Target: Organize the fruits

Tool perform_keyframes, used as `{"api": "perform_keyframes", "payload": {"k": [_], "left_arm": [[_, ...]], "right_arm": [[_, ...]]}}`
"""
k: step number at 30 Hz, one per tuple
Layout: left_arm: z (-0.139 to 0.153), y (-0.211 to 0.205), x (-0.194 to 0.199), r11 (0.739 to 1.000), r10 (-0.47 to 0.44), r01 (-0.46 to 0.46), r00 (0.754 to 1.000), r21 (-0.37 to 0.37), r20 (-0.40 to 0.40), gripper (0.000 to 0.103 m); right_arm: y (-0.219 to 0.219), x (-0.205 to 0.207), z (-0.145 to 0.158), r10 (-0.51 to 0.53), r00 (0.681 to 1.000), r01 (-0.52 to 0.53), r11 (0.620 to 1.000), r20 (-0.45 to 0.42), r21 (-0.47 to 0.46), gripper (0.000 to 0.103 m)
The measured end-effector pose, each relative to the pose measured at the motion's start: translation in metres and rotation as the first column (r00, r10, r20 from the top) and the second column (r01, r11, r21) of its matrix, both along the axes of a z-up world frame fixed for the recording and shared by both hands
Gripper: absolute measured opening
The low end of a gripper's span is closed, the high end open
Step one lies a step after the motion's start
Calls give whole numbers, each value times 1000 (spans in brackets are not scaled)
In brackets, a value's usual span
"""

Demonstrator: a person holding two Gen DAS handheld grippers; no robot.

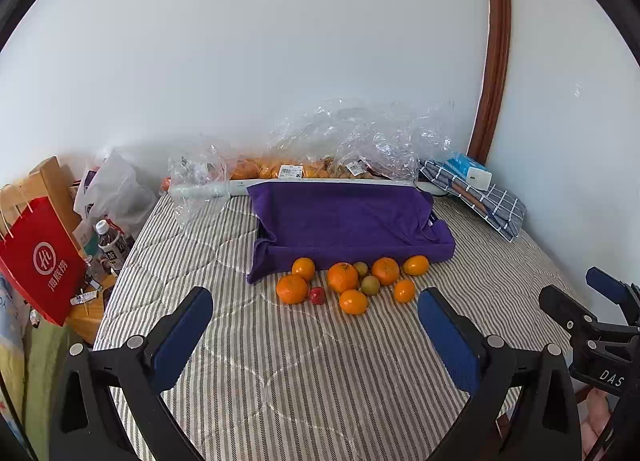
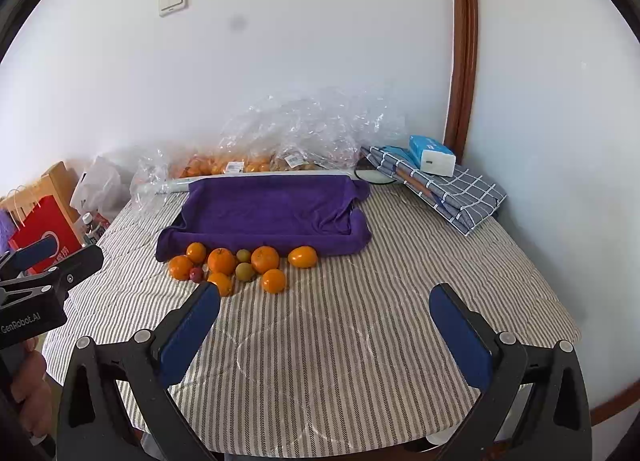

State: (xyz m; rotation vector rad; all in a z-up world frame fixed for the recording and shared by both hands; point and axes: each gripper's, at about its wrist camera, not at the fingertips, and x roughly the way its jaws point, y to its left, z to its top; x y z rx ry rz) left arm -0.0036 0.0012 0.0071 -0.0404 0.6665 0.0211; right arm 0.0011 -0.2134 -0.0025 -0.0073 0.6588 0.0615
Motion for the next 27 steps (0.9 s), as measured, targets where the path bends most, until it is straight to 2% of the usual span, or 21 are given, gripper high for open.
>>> {"api": "perform_keyframes", "payload": {"k": [27], "left_arm": [[-1, 3, -2, 1000, 0, 0, 1000, -6, 4, 103]], "right_arm": [[1, -5, 1, 4, 1000, -4, 1000, 6, 12, 103]]}}
